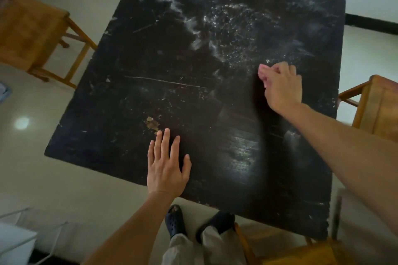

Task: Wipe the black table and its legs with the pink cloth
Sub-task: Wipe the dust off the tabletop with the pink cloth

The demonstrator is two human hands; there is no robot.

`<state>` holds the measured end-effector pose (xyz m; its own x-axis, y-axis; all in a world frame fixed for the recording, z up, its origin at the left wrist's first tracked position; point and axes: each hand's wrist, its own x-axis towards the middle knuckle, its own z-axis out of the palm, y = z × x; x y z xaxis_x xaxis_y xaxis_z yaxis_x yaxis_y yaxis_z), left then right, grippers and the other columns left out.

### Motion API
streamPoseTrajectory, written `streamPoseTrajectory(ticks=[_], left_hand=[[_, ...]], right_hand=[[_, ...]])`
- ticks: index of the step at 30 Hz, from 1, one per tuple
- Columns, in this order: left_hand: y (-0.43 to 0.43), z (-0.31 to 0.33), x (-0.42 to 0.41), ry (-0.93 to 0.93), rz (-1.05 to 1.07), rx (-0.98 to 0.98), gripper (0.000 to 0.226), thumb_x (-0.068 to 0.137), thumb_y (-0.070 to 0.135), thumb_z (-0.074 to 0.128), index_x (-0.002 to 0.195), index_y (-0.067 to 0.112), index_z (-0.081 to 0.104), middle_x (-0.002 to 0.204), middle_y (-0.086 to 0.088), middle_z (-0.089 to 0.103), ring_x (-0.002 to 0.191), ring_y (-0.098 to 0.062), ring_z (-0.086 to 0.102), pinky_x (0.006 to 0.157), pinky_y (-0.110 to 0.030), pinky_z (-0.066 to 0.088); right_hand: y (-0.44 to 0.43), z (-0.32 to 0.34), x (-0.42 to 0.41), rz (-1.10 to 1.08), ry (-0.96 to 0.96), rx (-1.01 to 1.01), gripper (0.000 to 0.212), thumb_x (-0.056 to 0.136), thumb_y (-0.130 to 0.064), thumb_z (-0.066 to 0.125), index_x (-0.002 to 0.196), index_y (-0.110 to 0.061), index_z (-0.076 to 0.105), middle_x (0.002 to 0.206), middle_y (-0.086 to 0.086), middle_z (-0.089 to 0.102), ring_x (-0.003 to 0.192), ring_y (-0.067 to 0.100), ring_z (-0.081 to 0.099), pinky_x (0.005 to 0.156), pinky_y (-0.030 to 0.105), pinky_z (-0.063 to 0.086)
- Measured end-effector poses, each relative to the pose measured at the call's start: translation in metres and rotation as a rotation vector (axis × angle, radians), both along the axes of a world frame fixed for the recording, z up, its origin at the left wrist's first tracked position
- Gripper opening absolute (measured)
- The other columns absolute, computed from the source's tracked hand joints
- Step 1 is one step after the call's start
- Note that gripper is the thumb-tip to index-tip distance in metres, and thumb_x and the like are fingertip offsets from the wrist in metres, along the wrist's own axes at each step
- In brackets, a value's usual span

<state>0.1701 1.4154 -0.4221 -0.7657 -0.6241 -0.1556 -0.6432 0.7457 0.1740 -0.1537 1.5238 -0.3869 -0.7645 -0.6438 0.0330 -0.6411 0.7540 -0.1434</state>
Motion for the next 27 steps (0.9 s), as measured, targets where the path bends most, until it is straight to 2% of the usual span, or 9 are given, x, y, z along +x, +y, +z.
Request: streamPoseTrajectory(ticks=[3,6,8,13,15,18,19,23,27], left_hand=[[-0.001,0.001,0.001,0.001,-0.007,-0.006,0.058,0.094,0.047,0.031,0.14,0.013,0.042,0.156,-0.014,0.024,0.147,-0.029,0.013,0.119,-0.041,0.003],[0.0,0.001,-0.001,-0.017,-0.012,0.001,0.058,0.094,0.047,0.031,0.14,0.014,0.043,0.156,-0.014,0.024,0.146,-0.029,0.015,0.119,-0.043,0.006],[0.0,0.0,-0.001,-0.017,-0.011,-0.006,0.057,0.094,0.047,0.031,0.139,0.015,0.043,0.157,-0.013,0.024,0.147,-0.029,0.014,0.119,-0.043,0.006],[-0.001,-0.002,-0.002,0.012,-0.017,-0.018,0.056,0.096,0.046,0.033,0.14,0.014,0.044,0.156,-0.013,0.025,0.147,-0.028,0.013,0.119,-0.046,0.01],[0.0,-0.003,0.0,0.015,-0.016,-0.017,0.056,0.096,0.046,0.033,0.139,0.013,0.045,0.156,-0.013,0.026,0.147,-0.028,0.013,0.119,-0.046,0.011],[-0.001,-0.004,0.002,0.005,-0.022,-0.025,0.055,0.096,0.045,0.034,0.139,0.013,0.046,0.156,-0.014,0.026,0.147,-0.028,0.013,0.119,-0.046,0.01],[-0.001,-0.003,0.002,0.0,-0.022,-0.026,0.055,0.095,0.045,0.034,0.139,0.013,0.047,0.156,-0.014,0.026,0.147,-0.028,0.013,0.119,-0.046,0.01],[0.0,-0.002,0.0,0.005,-0.026,-0.019,0.056,0.095,0.045,0.034,0.137,0.012,0.048,0.155,-0.015,0.028,0.146,-0.03,0.017,0.117,-0.048,0.013],[-0.002,-0.005,0.0,0.034,-0.035,-0.015,0.054,0.095,0.043,0.037,0.137,0.011,0.049,0.154,-0.015,0.029,0.146,-0.031,0.018,0.117,-0.049,0.016]], right_hand=[[0.01,0.0,0.071,0.219,0.024,-0.19,0.027,0.094,-0.017,0.052,0.117,-0.022,0.066,0.105,0.008,0.056,0.093,0.033,0.051,0.073,0.044,0.045],[0.042,-0.017,0.151,0.676,-0.072,-0.07,0.046,0.093,-0.018,0.057,0.138,-0.024,0.052,0.118,0.006,0.057,0.104,0.027,0.053,0.078,0.041,0.047],[0.045,-0.026,0.151,0.835,-0.091,-0.014,0.054,0.092,-0.018,0.06,0.143,-0.025,0.045,0.123,0.006,0.055,0.11,0.026,0.052,0.082,0.04,0.047],[-0.034,-0.025,0.029,0.267,0.018,-0.015,0.041,0.09,-0.006,0.056,0.125,-0.027,0.062,0.114,0.01,0.053,0.103,0.036,0.048,0.082,0.045,0.041],[-0.057,-0.013,-0.004,0.159,0.009,0.016,0.028,0.089,-0.006,0.053,0.109,-0.024,0.063,0.115,0.011,0.049,0.104,0.035,0.044,0.085,0.043,0.036],[-0.062,0.007,0.033,0.239,0.04,-0.1,0.011,0.096,-0.017,0.053,0.095,-0.019,0.064,0.103,0.007,0.054,0.097,0.029,0.047,0.084,0.04,0.04],[-0.055,0.007,0.059,0.303,0.007,-0.166,0.017,0.099,-0.026,0.05,0.094,-0.021,0.065,0.098,0.004,0.057,0.094,0.025,0.05,0.081,0.037,0.04],[-0.014,-0.021,0.132,0.823,-0.091,-0.031,0.041,0.097,-0.021,0.04,0.135,-0.025,0.054,0.118,0.006,0.057,0.106,0.025,0.052,0.08,0.039,0.046],[-0.072,-0.027,0.054,0.423,0.032,-0.103,0.02,0.099,-0.025,0.049,0.111,-0.029,0.064,0.104,0.003,0.057,0.097,0.028,0.051,0.083,0.043,0.043]])
